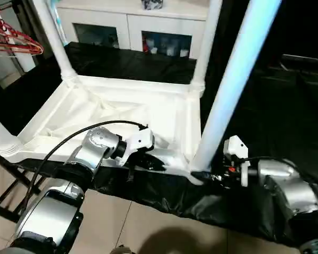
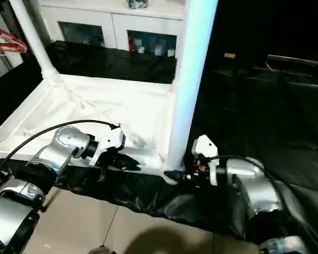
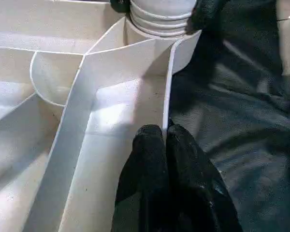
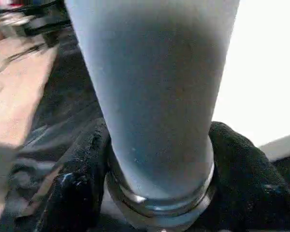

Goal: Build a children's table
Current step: Rotate leg to tighten

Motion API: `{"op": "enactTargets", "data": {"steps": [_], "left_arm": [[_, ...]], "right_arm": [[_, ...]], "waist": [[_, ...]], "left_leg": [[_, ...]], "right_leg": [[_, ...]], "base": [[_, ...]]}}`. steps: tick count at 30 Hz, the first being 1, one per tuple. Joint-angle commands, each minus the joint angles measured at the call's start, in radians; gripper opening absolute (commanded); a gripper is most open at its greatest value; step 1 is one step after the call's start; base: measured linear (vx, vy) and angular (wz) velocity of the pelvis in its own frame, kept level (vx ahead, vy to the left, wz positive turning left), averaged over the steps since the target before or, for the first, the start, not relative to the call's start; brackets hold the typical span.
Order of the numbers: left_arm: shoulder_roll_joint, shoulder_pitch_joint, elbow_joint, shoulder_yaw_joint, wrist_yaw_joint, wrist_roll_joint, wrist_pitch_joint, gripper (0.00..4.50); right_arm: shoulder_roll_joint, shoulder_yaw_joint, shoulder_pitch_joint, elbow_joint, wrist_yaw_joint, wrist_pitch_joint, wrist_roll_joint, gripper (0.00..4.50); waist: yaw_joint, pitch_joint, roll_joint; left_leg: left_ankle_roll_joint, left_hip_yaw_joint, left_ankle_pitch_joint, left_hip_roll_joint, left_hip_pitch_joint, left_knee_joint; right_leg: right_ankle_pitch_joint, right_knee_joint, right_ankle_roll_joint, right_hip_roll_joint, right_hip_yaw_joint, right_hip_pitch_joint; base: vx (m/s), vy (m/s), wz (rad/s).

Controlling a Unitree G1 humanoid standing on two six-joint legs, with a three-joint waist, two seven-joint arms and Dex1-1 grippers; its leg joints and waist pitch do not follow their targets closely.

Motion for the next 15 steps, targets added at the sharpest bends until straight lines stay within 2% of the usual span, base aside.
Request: {"op": "enactTargets", "data": {"steps": [1,2,3,5,6,7,8,9,12,14,15], "left_arm": [[-0.088,-0.042,-0.012,0.030,0.159,-0.024,0.021,0.00],[-0.106,-0.041,-0.015,0.030,0.177,-0.023,0.027,0.00],[-0.132,-0.041,-0.018,0.027,0.203,-0.020,0.036,0.00],[-0.143,-0.041,-0.019,0.026,0.215,-0.019,0.040,0.00],[-0.179,-0.044,-0.020,0.023,0.258,-0.012,0.054,0.00],[-0.190,-0.047,-0.019,0.022,0.274,-0.010,0.057,0.00],[-0.208,-0.049,-0.018,0.021,0.299,-0.006,0.063,0.00],[-0.231,-0.052,-0.018,0.019,0.334,0.000,0.071,0.00],[-0.278,-0.062,-0.014,0.015,0.404,0.014,0.081,0.00],[-0.283,-0.064,-0.012,0.016,0.419,0.016,0.081,0.00],[-0.286,-0.064,-0.013,0.010,0.414,0.020,0.076,0.00]], "right_arm": [[0.096,0.080,-0.017,0.051,-0.104,-0.007,-0.053,2.70],[0.122,0.067,-0.035,0.091,-0.185,-0.005,-0.074,2.70],[0.157,0.048,-0.063,0.146,-0.282,-0.001,-0.091,2.70],[0.171,0.040,-0.074,0.168,-0.316,0.000,-0.094,2.70],[0.215,0.010,-0.110,0.224,-0.405,0.010,-0.087,2.70],[0.227,-0.001,-0.122,0.241,-0.433,0.011,-0.086,2.69],[0.245,-0.014,-0.145,0.272,-0.486,0.014,-0.087,2.69],[0.269,-0.033,-0.177,0.313,-0.559,0.019,-0.089,2.69],[0.309,-0.064,-0.249,0.401,-0.708,0.005,-0.110,2.69],[0.314,-0.068,-0.259,0.416,-0.718,-0.004,-0.115,2.69],[0.318,-0.071,-0.270,0.431,-0.726,-0.021,-0.120,3.25]], "waist": [[-0.006,-0.052,-0.010],[-0.010,-0.052,-0.010],[-0.022,-0.052,-0.012],[-0.031,-0.053,-0.011],[-0.036,-0.052,-0.010],[-0.039,-0.054,-0.005],[-0.041,-0.056,-0.007],[-0.043,-0.057,-0.001],[-0.046,-0.060,0.001],[-0.046,-0.063,-0.001],[-0.044,-0.065,0.000]], "left_leg": [[0.010,0.004,-0.276,0.000,0.000,-0.072],[0.002,0.002,-0.279,-0.001,-0.001,-0.074],[-0.004,-0.001,-0.280,-0.003,-0.004,-0.077],[-0.003,0.000,-0.291,-0.005,0.002,-0.076],[0.006,0.002,-0.295,-0.007,0.002,-0.074],[0.009,0.001,-0.291,-0.006,0.002,-0.073],[0.011,0.002,-0.281,-0.006,-0.001,-0.072],[0.008,0.001,-0.267,-0.005,-0.001,-0.072],[0.004,0.002,-0.258,-0.007,0.000,-0.070],[0.012,0.003,-0.233,-0.009,-0.005,-0.068],[0.020,0.002,-0.217,-0.007,-0.007,-0.066]], "right_leg": [[-0.396,-0.082,-0.164,-0.051,0.028,0.046],[-0.416,-0.085,-0.156,-0.051,0.027,0.047],[-0.434,-0.087,-0.142,-0.049,0.026,0.050],[-0.448,-0.093,-0.137,-0.048,0.026,0.043],[-0.436,-0.095,-0.140,-0.045,0.028,0.042],[-0.411,-0.091,-0.153,-0.045,0.030,0.041],[-0.391,-0.090,-0.158,-0.044,0.029,0.044],[-0.355,-0.085,-0.170,-0.043,0.030,0.042],[-0.308,-0.081,-0.181,-0.041,0.029,0.045],[-0.250,-0.075,-0.190,-0.039,0.029,0.049],[-0.211,-0.070,-0.200,-0.040,0.030,0.050]], "base": [[0.000,0.000,0.00],[0.000,0.000,0.00],[0.000,0.000,0.00],[0.000,0.000,0.00],[0.000,0.000,0.00],[0.000,0.000,0.00],[0.000,0.000,0.00],[0.000,0.000,0.00],[0.000,0.000,0.00],[0.000,0.000,0.00],[0.000,0.000,0.00]]}}
